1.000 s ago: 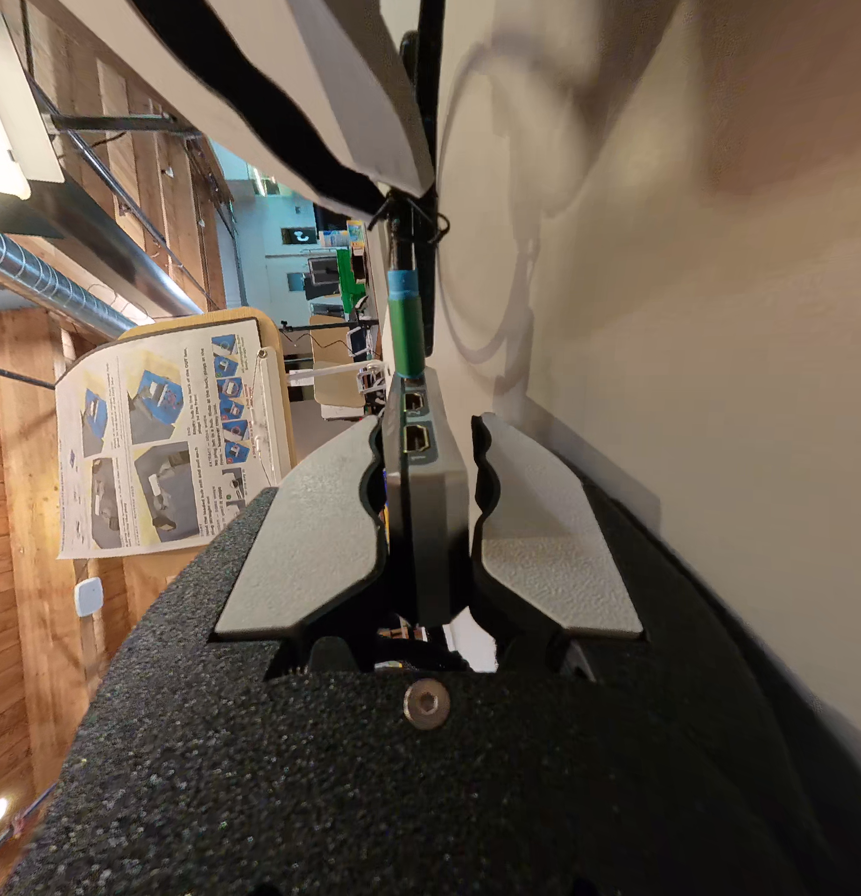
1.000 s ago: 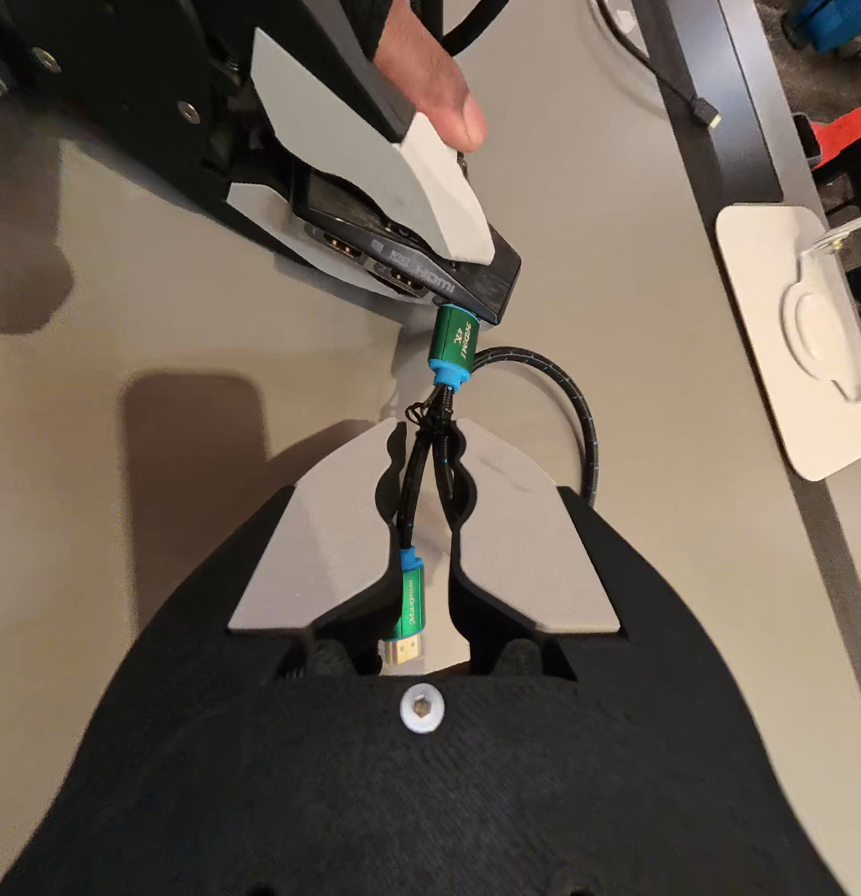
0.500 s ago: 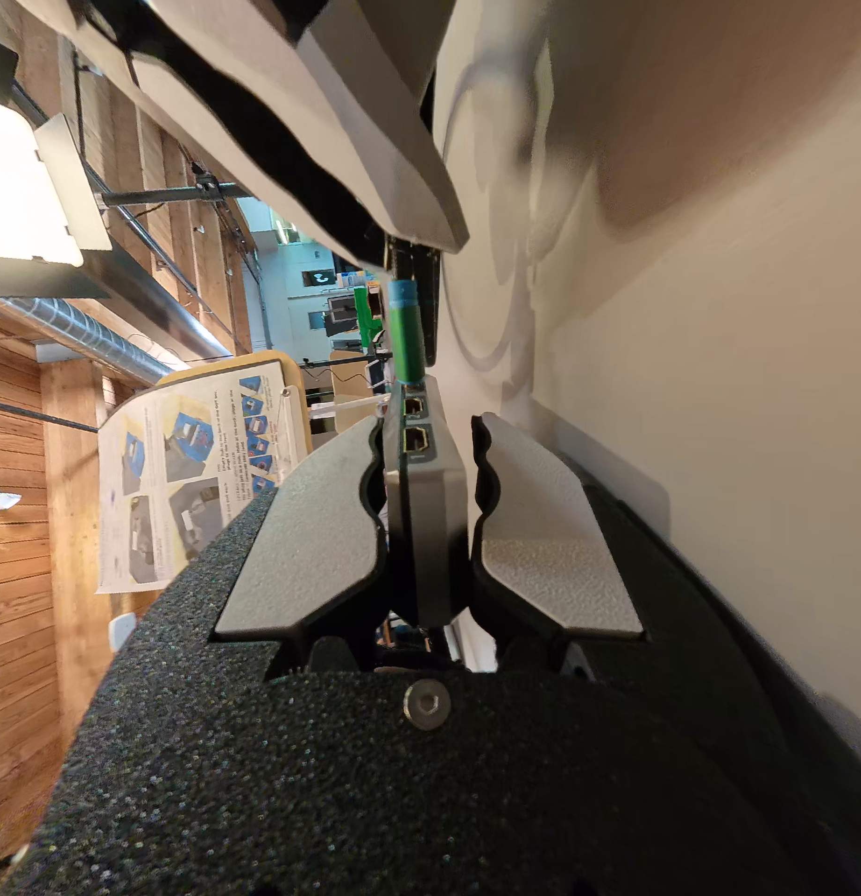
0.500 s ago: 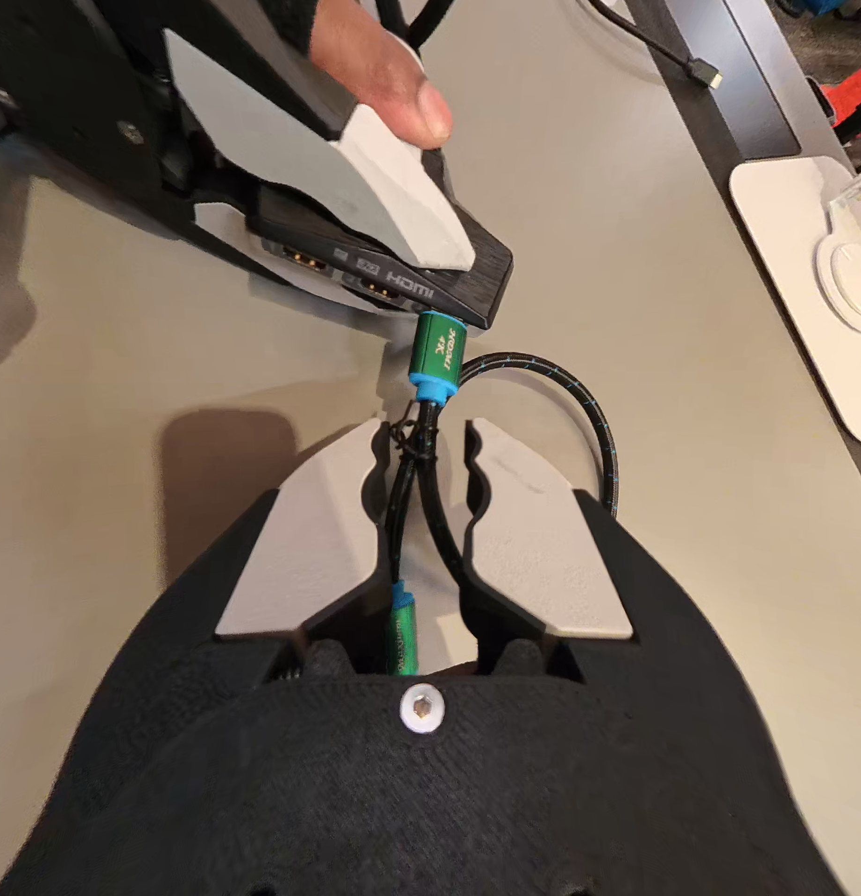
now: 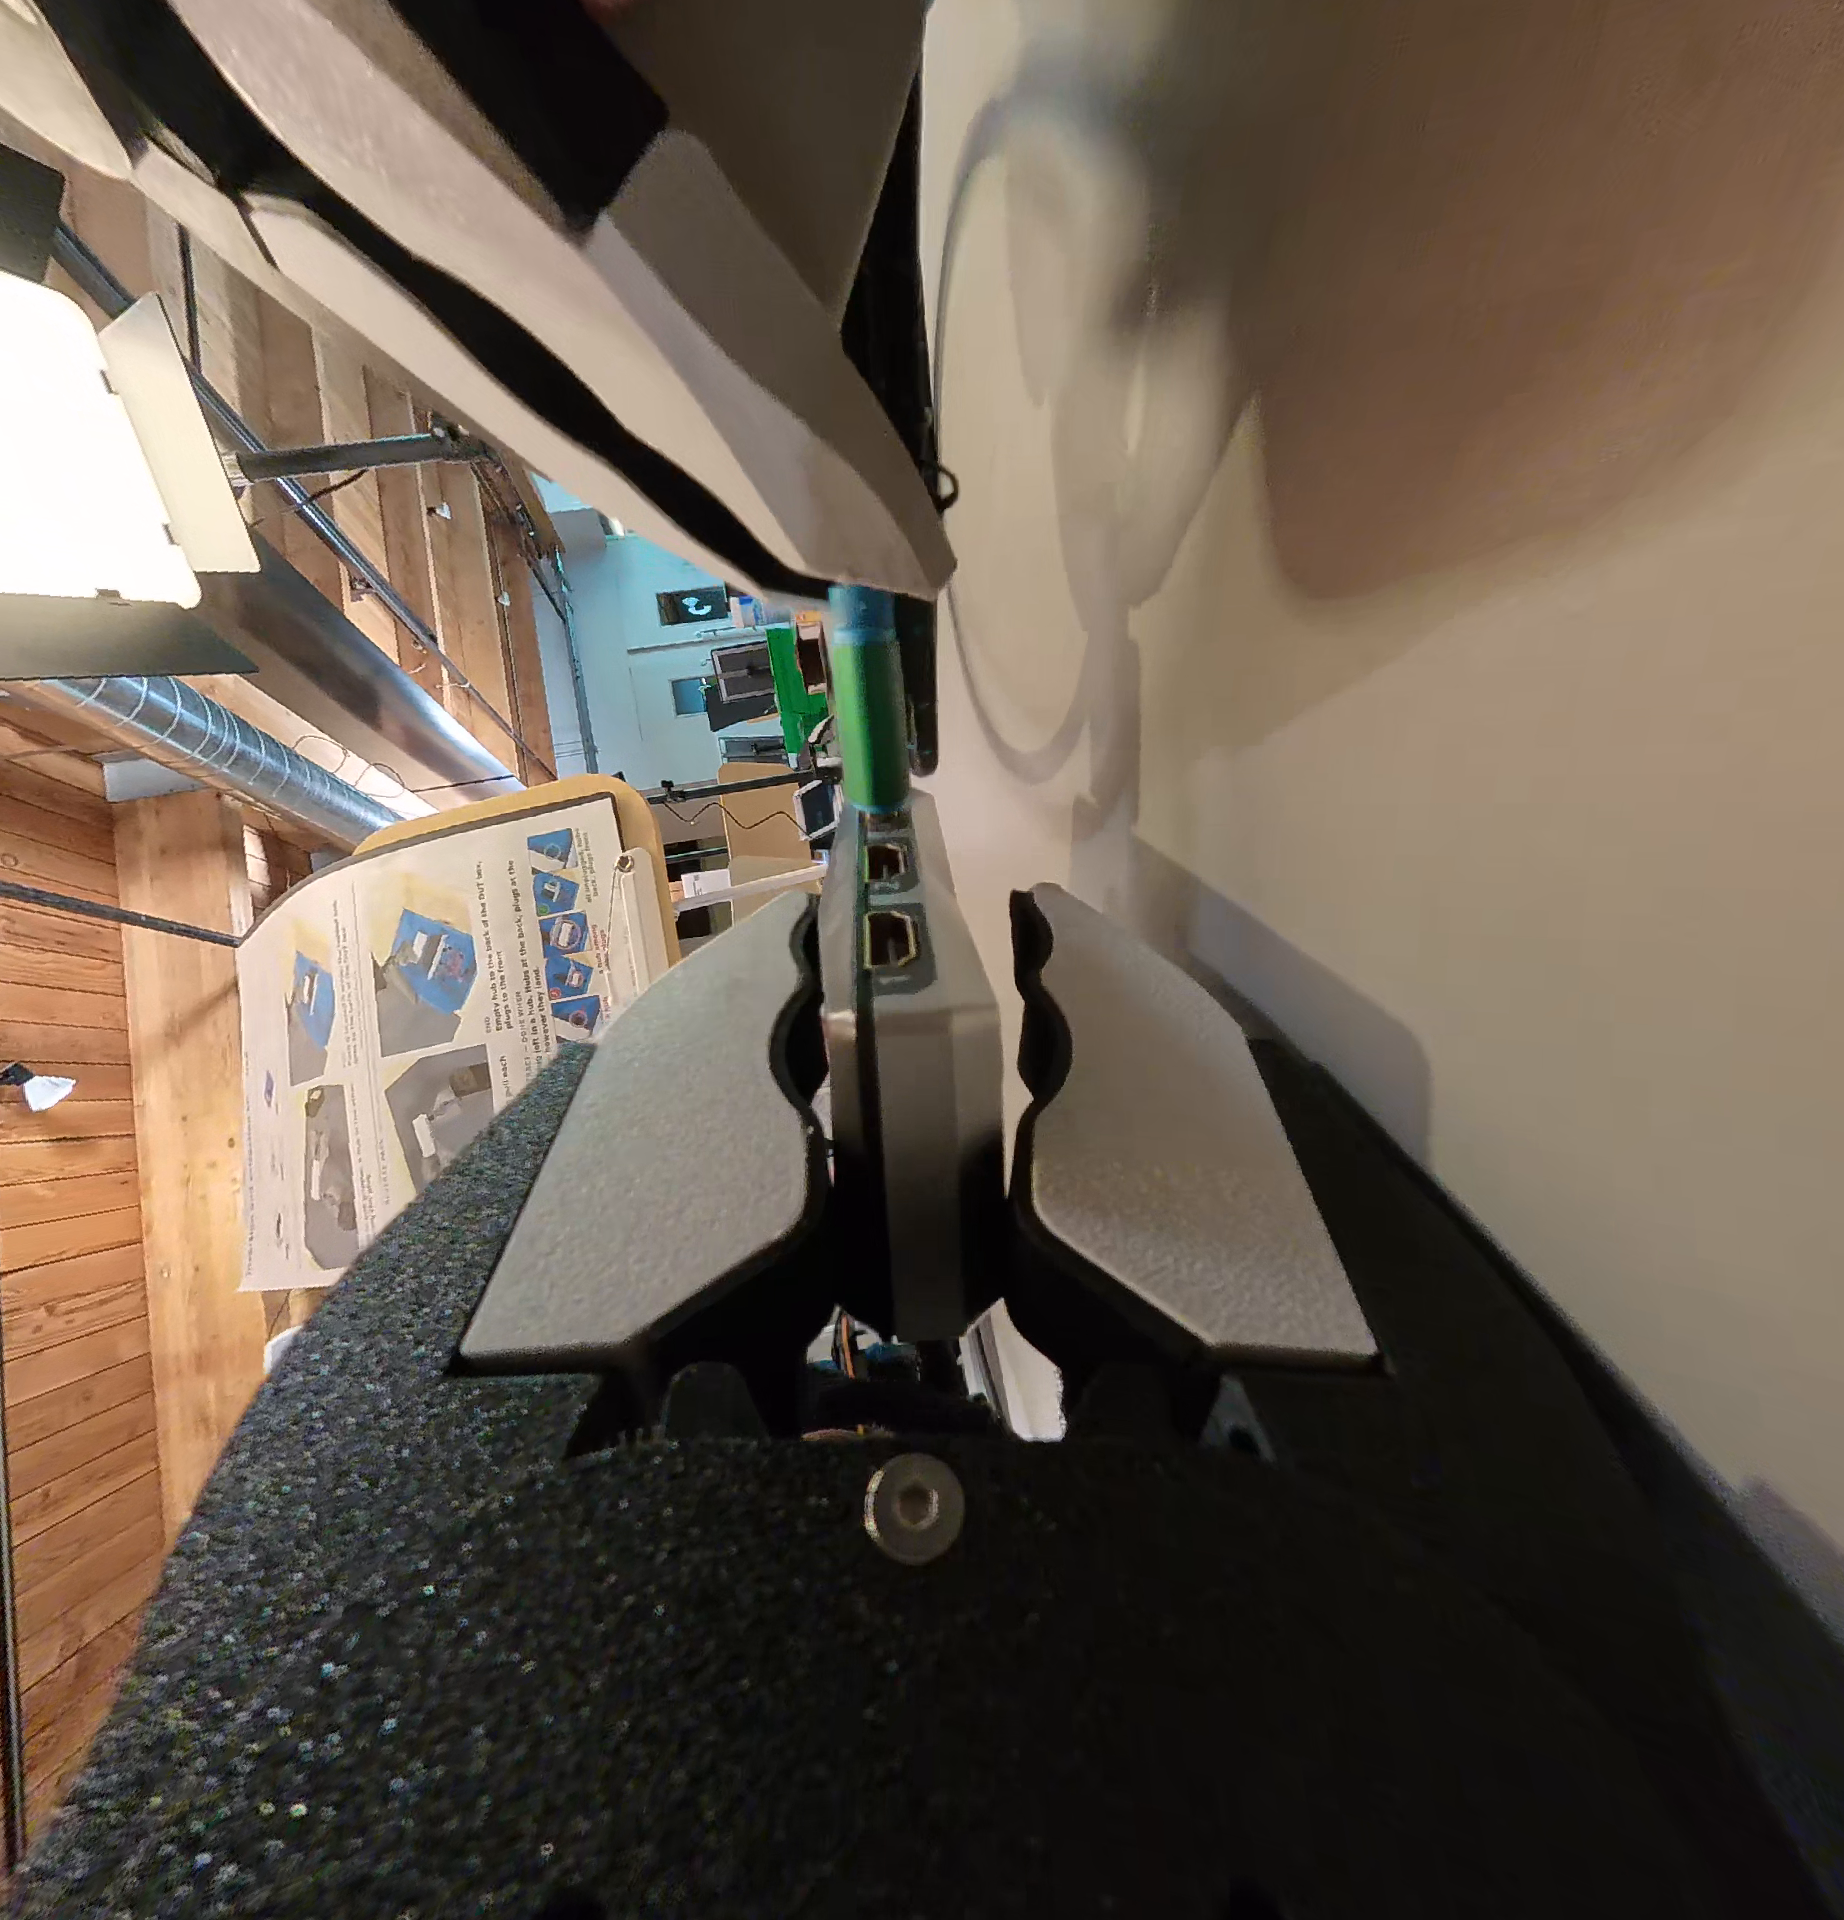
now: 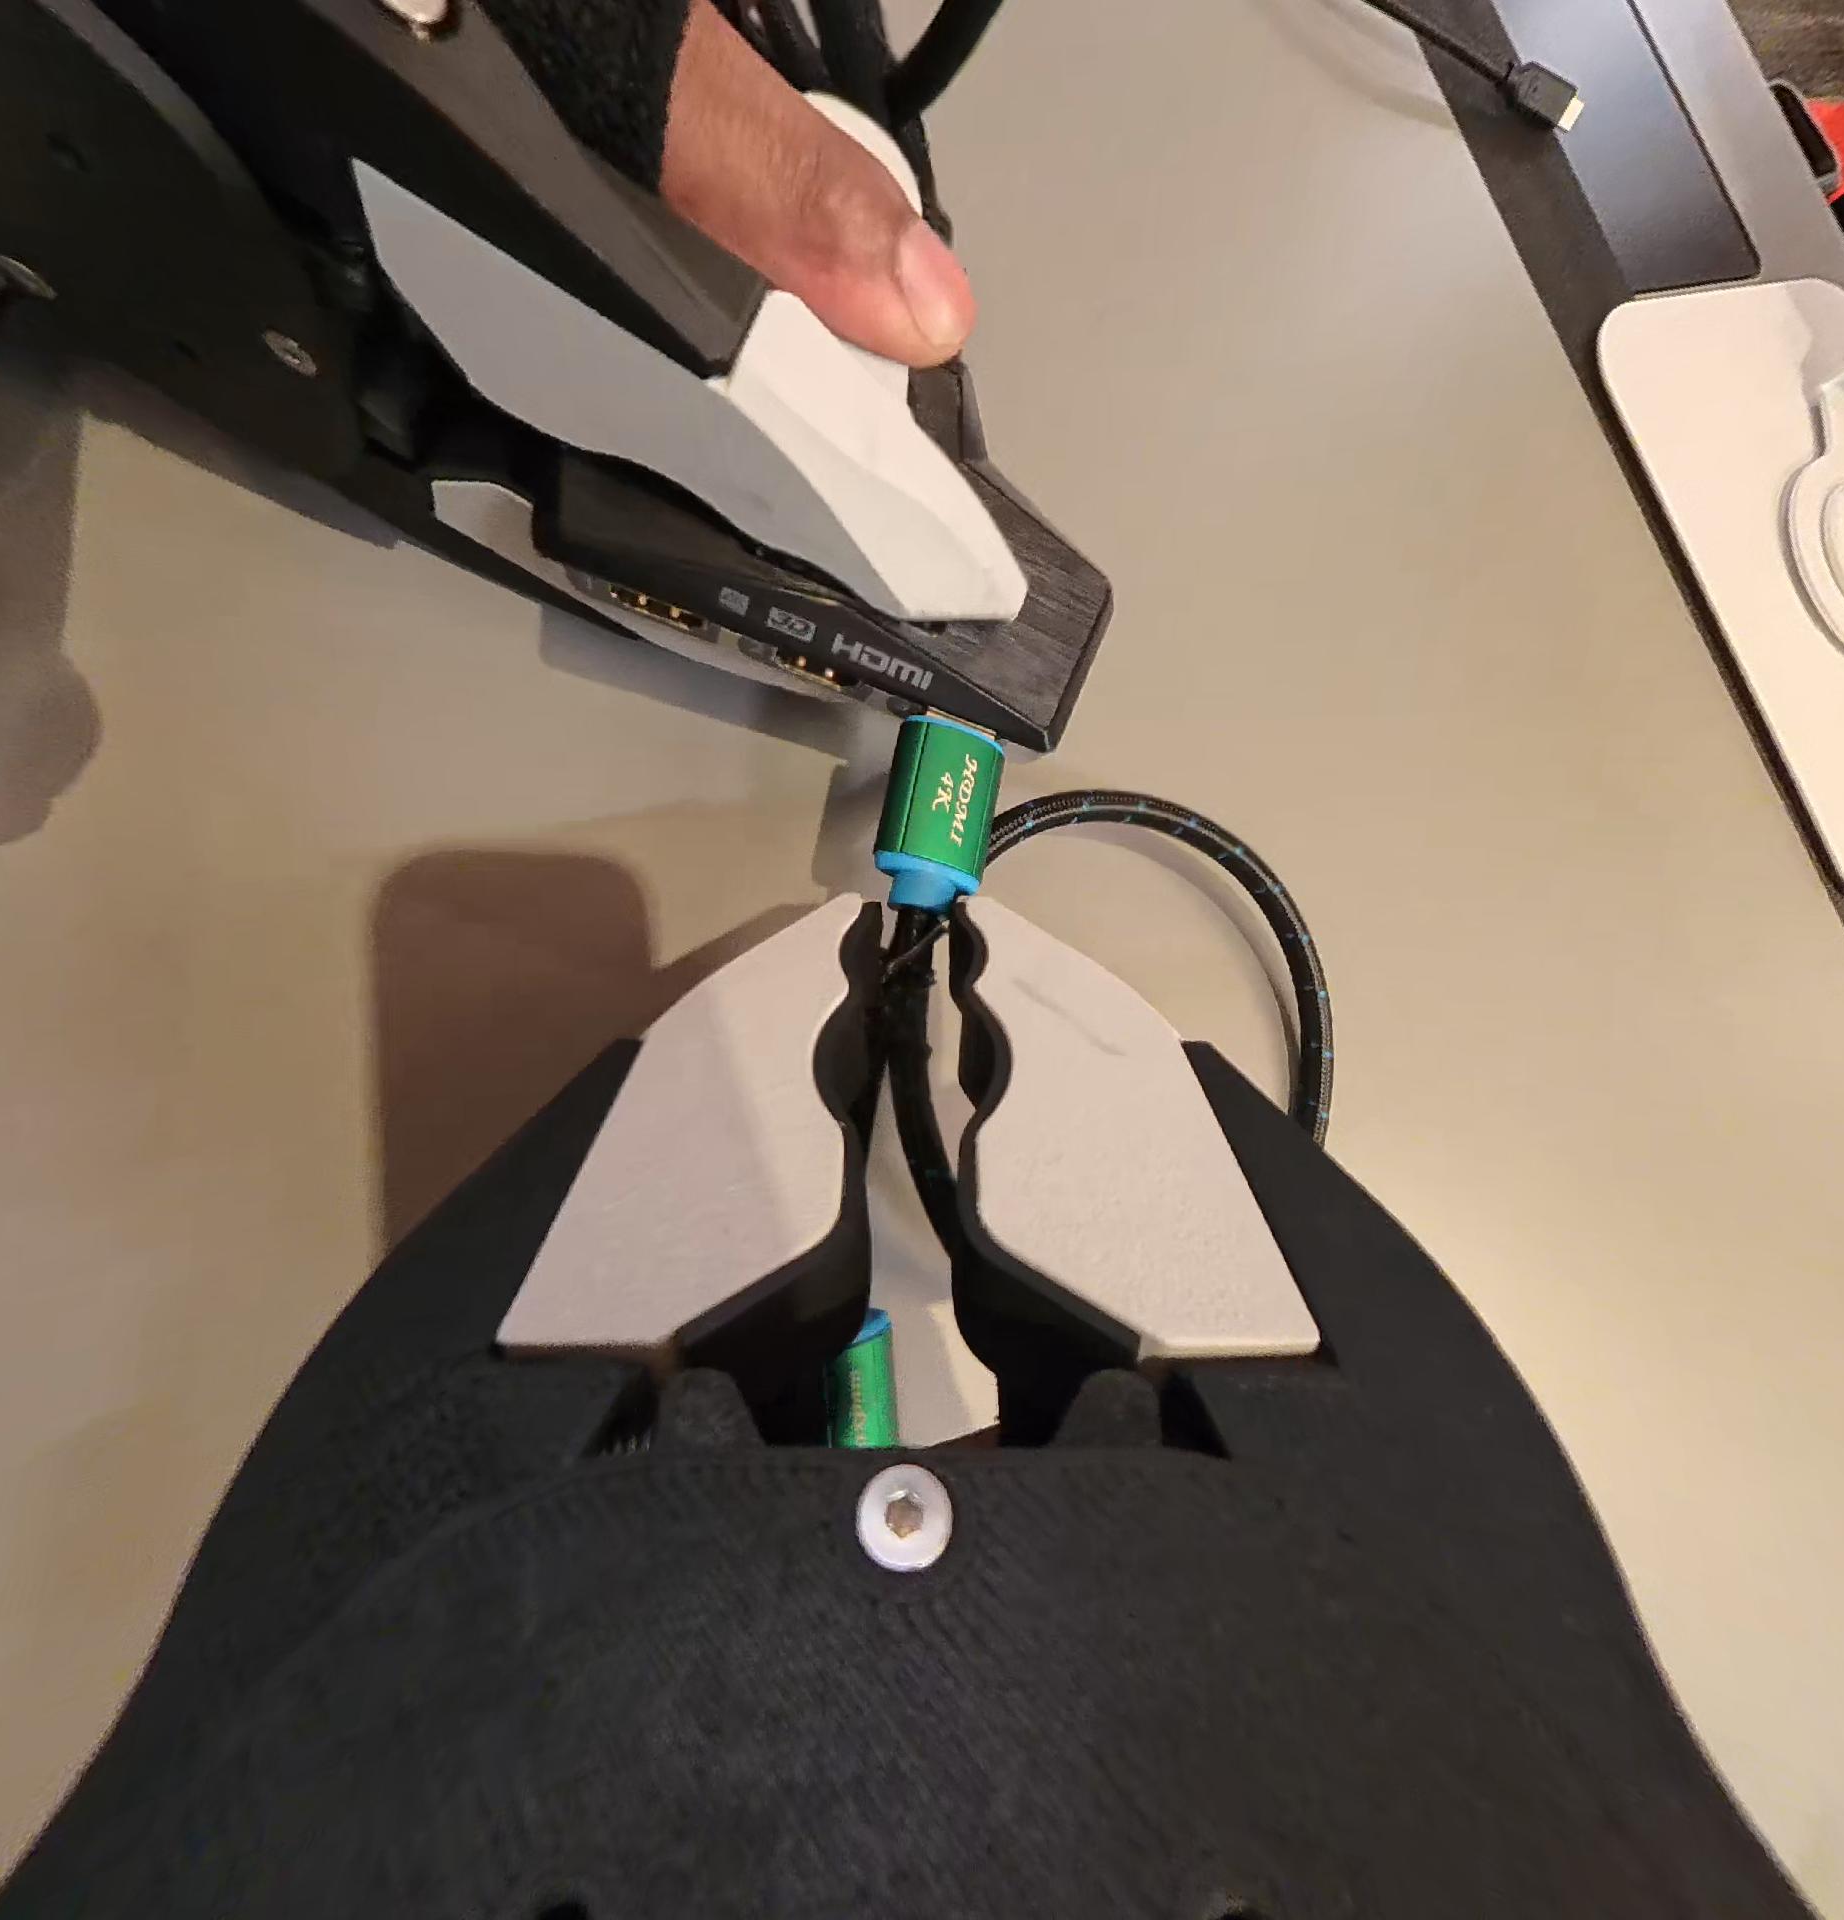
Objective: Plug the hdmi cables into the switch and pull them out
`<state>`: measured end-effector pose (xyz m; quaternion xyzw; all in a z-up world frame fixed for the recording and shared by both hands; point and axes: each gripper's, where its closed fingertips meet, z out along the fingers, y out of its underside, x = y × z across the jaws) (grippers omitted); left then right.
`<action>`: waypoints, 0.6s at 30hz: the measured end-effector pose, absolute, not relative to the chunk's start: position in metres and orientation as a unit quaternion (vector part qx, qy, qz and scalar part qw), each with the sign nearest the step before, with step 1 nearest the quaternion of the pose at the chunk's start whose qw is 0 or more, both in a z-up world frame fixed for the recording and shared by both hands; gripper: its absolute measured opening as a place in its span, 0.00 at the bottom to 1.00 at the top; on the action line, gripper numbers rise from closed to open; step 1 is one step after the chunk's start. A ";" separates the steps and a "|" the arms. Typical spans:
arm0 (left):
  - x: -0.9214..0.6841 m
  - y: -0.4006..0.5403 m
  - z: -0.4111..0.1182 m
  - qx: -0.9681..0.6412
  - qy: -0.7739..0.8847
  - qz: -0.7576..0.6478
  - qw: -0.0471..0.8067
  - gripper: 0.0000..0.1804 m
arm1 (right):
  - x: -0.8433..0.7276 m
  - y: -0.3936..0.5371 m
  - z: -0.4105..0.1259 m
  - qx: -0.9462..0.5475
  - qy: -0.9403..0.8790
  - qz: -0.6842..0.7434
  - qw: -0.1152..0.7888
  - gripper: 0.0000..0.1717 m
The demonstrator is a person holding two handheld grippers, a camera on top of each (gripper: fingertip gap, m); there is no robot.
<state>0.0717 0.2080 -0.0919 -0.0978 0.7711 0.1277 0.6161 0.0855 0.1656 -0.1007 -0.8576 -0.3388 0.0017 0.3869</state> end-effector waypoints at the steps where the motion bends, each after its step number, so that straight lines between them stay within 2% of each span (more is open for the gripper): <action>1: 0.072 0.209 -0.092 -0.100 0.771 0.129 0.615 0.19 | 0.085 0.164 -0.101 -0.858 -0.342 0.005 0.383 0.07; 18: 0.075 0.205 -0.093 -0.106 0.774 0.116 0.613 0.19 | 0.088 0.157 -0.105 -0.860 -0.350 0.018 0.371 0.07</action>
